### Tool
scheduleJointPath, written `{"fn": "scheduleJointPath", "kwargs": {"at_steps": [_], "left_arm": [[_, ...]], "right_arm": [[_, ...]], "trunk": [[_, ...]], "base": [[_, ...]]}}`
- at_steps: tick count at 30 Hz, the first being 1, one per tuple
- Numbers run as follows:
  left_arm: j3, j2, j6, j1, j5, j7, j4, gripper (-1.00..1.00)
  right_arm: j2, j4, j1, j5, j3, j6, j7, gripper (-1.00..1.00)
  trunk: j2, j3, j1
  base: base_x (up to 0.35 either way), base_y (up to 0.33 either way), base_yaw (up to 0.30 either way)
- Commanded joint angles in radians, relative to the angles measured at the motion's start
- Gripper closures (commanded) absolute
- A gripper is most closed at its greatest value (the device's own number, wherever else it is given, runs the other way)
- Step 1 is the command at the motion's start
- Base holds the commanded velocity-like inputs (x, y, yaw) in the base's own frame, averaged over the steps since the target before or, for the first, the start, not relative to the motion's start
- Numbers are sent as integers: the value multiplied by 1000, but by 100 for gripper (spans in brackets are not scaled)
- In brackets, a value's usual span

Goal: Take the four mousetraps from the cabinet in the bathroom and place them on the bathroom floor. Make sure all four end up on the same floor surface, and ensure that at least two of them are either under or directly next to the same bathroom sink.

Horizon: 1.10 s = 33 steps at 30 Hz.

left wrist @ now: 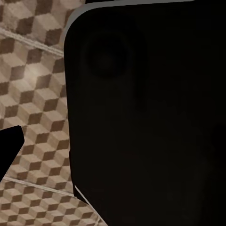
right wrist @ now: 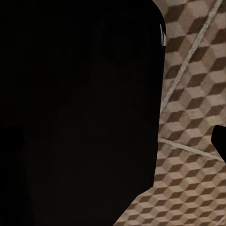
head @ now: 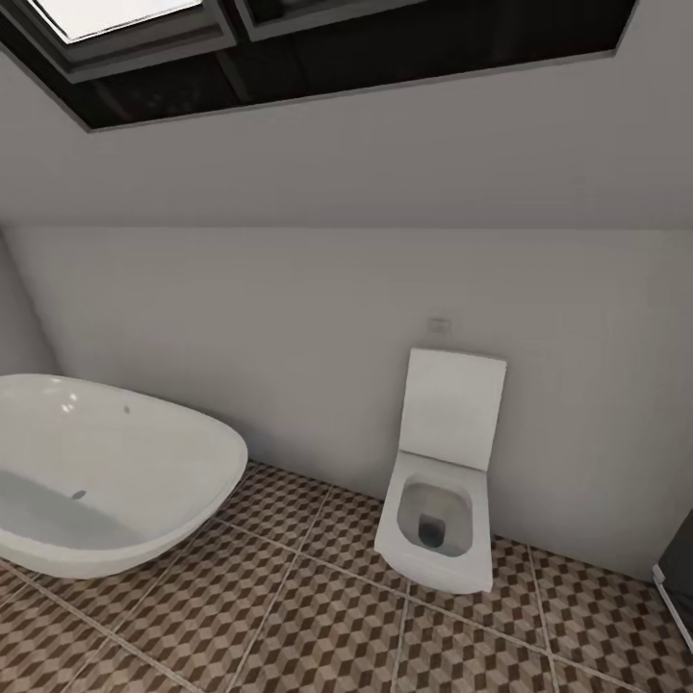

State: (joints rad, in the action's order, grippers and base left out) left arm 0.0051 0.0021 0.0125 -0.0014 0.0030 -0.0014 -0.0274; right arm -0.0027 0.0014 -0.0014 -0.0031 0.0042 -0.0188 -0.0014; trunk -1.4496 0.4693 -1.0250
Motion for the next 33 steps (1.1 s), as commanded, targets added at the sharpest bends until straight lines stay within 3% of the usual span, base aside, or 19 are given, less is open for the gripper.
{"fn": "scheduleJointPath", "kwargs": {"at_steps": [1,12,33], "left_arm": [[0,0,1,0,0,0,0,-100],[0,0,1,0,0,0,0,-100],[0,-1,1,0,0,0,-6,-100]], "right_arm": [[0,0,0,-1,0,-2,0,-100],[-3,0,0,9,4,-2,0,-100],[-8,0,0,14,7,-31,16,-100]], "trunk": [[0,1,0],[0,1,0],[0,1,0]], "base": [[0,0,-5],[0,0,-119],[0,0,-275]]}}
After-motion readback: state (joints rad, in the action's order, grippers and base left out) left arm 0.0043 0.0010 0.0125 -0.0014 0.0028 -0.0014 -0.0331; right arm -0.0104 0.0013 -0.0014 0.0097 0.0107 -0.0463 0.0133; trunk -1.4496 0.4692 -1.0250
